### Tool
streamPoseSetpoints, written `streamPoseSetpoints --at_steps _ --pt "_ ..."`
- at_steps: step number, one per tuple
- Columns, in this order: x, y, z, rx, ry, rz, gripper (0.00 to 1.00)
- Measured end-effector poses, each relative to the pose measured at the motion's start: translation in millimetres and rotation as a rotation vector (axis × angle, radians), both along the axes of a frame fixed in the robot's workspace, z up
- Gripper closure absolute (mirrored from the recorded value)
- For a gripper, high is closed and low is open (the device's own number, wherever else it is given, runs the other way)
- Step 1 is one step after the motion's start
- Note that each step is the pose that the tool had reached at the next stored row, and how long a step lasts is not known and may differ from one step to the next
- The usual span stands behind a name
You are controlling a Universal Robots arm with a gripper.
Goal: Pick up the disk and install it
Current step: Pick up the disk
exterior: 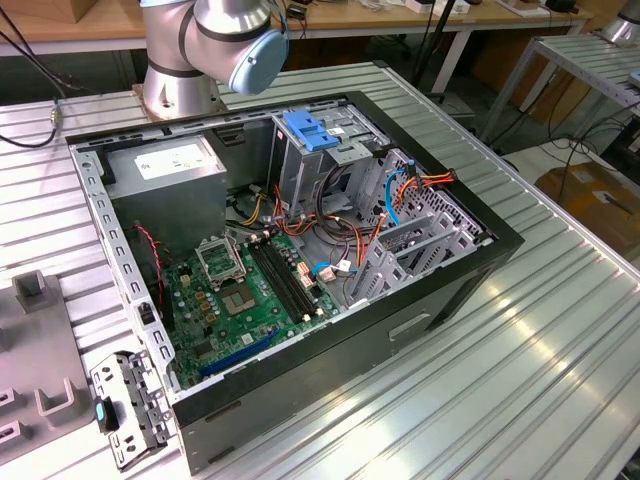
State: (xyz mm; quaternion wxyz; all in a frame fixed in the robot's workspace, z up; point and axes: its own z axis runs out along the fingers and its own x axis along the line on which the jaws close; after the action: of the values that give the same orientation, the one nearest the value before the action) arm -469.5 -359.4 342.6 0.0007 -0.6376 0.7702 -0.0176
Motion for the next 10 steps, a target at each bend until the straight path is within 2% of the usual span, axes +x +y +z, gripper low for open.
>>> streamPoseSetpoints --at_steps 5,7,9,10 --pt "-0.1 0.0 -6.9 0.0001 0.0004 0.003 0.5" --pt "-0.9 0.2 -11.3 0.0056 0.0006 0.016 0.5" --pt "-4.4 0.1 -17.7 0.015 0.0003 0.038 0.5" --pt "-4.6 0.1 -19.6 0.0164 0.0004 0.042 0.5"
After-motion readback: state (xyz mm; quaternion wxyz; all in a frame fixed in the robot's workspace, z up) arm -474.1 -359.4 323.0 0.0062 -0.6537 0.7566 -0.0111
